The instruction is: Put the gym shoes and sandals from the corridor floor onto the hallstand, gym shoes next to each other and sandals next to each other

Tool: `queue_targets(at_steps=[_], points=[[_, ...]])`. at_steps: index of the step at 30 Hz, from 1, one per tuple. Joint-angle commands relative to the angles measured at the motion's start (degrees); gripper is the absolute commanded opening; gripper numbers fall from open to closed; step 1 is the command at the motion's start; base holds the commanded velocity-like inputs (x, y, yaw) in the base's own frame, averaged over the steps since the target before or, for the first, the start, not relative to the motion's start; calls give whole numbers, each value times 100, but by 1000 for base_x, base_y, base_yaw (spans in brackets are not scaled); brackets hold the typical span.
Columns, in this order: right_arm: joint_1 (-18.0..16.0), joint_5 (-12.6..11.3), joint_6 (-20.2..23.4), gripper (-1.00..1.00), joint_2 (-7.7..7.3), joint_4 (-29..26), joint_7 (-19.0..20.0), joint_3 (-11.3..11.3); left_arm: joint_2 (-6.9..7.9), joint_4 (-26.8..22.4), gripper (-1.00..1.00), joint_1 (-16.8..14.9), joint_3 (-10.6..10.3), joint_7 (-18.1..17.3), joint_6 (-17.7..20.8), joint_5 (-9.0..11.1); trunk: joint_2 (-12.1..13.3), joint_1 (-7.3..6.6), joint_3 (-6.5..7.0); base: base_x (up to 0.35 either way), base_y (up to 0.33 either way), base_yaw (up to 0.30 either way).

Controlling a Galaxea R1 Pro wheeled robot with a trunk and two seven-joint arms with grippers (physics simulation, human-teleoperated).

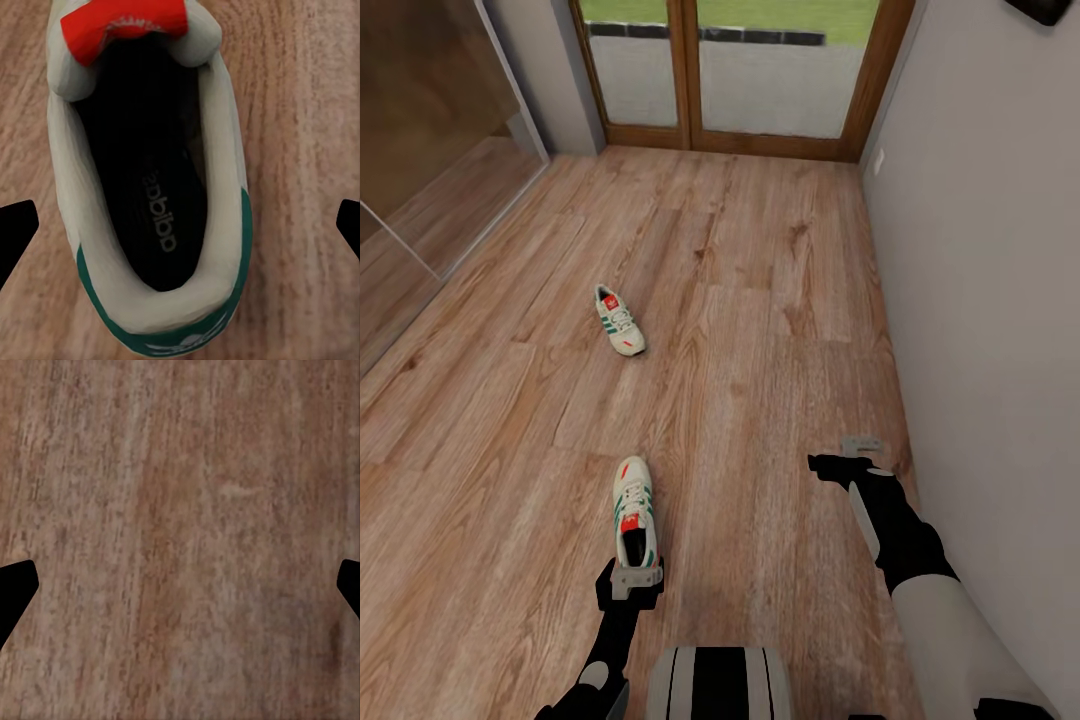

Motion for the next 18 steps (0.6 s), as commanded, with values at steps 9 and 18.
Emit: queue_targets(at_steps=[9, 18], points=[[-2, 41, 31, 100, 3, -8, 9, -17, -2, 4, 100, -2, 6, 50, -13, -53, -3, 2, -31, 0, 0, 0], [1, 40, 32, 100, 2, -8, 6, -18, -1, 4, 100, -2, 9, 50, -13, -54, -9, 15, -190, 0, 0, 0]])
